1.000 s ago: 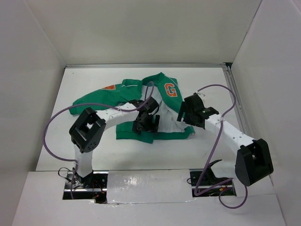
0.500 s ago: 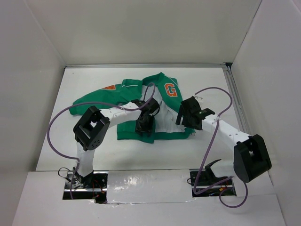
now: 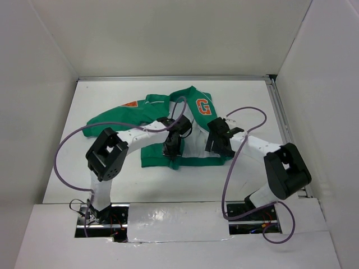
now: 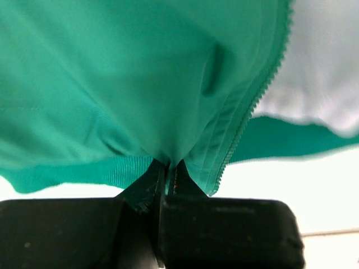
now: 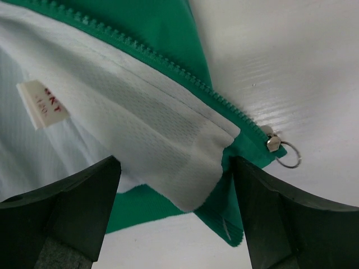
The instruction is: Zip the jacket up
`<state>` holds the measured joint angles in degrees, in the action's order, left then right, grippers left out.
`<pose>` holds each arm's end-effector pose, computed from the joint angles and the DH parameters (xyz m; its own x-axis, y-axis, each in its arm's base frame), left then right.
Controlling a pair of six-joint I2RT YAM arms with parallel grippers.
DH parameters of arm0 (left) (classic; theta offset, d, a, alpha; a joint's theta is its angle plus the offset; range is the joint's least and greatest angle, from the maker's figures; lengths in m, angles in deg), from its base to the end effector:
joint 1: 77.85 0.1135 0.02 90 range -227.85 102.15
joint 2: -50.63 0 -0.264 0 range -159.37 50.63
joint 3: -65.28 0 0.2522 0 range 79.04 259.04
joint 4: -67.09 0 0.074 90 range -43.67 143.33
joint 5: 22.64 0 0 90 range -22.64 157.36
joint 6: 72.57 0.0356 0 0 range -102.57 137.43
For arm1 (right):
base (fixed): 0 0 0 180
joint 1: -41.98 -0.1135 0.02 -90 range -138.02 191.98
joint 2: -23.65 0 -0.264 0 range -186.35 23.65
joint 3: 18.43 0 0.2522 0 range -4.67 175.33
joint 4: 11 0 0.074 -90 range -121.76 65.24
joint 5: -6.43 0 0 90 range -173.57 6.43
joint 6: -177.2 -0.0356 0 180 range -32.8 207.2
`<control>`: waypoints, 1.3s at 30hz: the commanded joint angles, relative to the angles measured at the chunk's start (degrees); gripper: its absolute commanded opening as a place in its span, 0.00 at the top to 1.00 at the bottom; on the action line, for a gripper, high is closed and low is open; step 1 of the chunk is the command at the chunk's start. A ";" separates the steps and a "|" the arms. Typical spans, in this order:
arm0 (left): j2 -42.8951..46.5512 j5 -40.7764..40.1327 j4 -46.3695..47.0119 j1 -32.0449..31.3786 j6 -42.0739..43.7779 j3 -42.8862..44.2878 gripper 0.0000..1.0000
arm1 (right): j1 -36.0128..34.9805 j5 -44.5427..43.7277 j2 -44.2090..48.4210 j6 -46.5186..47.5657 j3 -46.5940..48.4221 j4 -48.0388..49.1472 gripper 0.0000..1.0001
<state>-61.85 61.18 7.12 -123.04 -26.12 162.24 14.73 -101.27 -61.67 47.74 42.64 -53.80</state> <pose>0.2785 -0.2749 0.1841 -0.9674 0.0019 -0.2534 0.0273 0.9949 -0.0971 0.2454 0.1142 0.1737 -0.8423 0.2472 -0.4790 0.2649 0.9638 0.0317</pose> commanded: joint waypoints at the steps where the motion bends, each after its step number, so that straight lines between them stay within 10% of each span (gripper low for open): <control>1: 9.10 -0.42 -1.42 -1.56 0.31 -1.37 1.00 | -0.09 -3.22 -1.86 -3.34 3.57 0.21 0.13; 7: 15.01 0.37 -3.01 -7.01 -1.80 -7.34 0.98 | 0.97 -2.17 -3.01 -3.69 3.23 0.65 0.13; 12: 13.62 5.29 1.04 -8.51 -1.27 -11.65 0.75 | 1.23 -1.38 -2.83 -3.34 3.57 1.09 0.13; 25: 10.89 10.56 3.50 -12.29 -0.31 -13.41 0.82 | 1.49 -1.73 -5.65 -4.31 4.63 0.56 0.13; 31: 7.90 12.93 4.73 -13.08 -3.12 -14.47 0.69 | 1.32 -0.41 -2.75 -4.04 3.49 1.44 0.13; 35: 6.58 14.43 5.79 -13.52 -4.61 -14.12 0.35 | 0.79 -0.76 -0.29 -4.39 2.53 1.18 0.13; 39: 7.10 14.18 5.44 -14.14 -7.07 -13.86 0.22 | 0.26 -1.55 1.73 -5.27 1.74 0.91 0.13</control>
<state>-55.03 74.23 12.84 -136.35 -30.66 148.25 15.63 -101.42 -63.11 44.17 44.70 -53.91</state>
